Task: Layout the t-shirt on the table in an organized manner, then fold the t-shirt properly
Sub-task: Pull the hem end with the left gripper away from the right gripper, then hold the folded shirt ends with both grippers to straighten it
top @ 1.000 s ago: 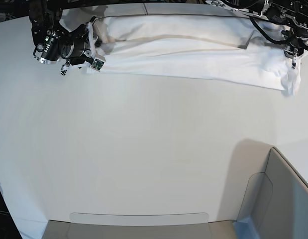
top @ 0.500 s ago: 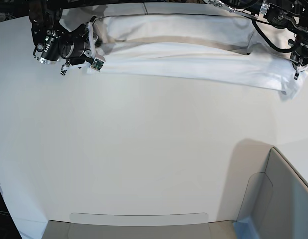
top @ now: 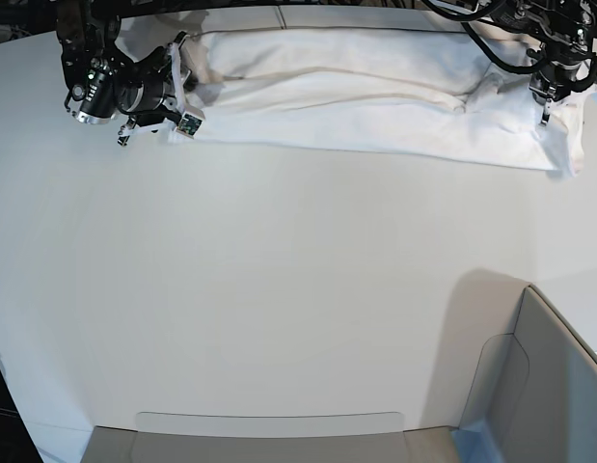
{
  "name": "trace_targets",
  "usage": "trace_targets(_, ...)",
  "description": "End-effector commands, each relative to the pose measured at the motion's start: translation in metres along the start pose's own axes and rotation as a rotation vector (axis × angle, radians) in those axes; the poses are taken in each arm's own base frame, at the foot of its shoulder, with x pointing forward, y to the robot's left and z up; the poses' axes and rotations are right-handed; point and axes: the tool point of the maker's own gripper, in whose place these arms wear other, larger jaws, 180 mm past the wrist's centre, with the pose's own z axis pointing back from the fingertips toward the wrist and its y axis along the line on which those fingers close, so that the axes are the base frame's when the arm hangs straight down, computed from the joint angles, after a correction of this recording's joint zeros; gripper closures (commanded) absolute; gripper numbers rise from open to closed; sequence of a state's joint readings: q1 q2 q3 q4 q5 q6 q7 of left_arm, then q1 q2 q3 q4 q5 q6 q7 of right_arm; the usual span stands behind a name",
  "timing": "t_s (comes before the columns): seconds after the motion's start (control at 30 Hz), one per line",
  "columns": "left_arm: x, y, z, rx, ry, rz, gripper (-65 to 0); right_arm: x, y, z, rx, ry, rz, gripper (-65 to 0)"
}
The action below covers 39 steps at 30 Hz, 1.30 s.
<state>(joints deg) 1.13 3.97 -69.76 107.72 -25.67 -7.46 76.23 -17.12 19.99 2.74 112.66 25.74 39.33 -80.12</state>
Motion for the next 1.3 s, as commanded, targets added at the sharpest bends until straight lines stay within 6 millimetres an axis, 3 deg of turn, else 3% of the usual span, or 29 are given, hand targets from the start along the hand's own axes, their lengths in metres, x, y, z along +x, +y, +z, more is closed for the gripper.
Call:
trace_targets(0.0, 0.009, -0.003, 0.004, -0.007, -0.031, 0.014, 0.0, 0.002, -0.003, 0.004, -0.01, -0.009, 0.022, -21.6)
trace_targets(0.37, 0.012, 0.003, 0.005, 0.018, -0.039, 0.068, -0.5, 0.002, -0.003, 0.004, -0.01, -0.009, 0.022, -21.6)
trace_targets(0.6, 0.01, 0.005, 0.005, 0.022, -0.03, 0.071, -9.3, 0.0, -0.004, 0.005, -0.012, -0.002, 0.026, -21.6)
trace_targets(0.7, -0.001, 0.003, 0.005, 0.017, 0.032, 0.074, -13.8, -0.002, -0.006, 0.005, -0.015, 0.004, 0.029, -21.6)
trace_targets(0.83, 0.003, 0.0, 0.005, 0.007, 0.03, 0.059, -19.9, -0.002, -0.006, 0.005, -0.016, 0.005, 0.03, -21.6)
trace_targets(1.03, 0.015, -0.009, 0.006, -0.027, 0.003, -0.022, -21.2, -0.002, -0.006, 0.005, -0.016, 0.005, 0.03, -21.6)
trace_targets(1.1, 0.022, -0.003, 0.009, -0.017, -0.018, -0.032, -21.2, -0.001, -0.007, 0.006, -0.02, 0.003, 0.031, -21.6)
trace_targets(1.27, 0.04, 0.041, 0.024, 0.062, -0.117, 0.083, -21.2, -0.005, -0.013, 0.005, -0.041, 0.026, 0.029, -21.6)
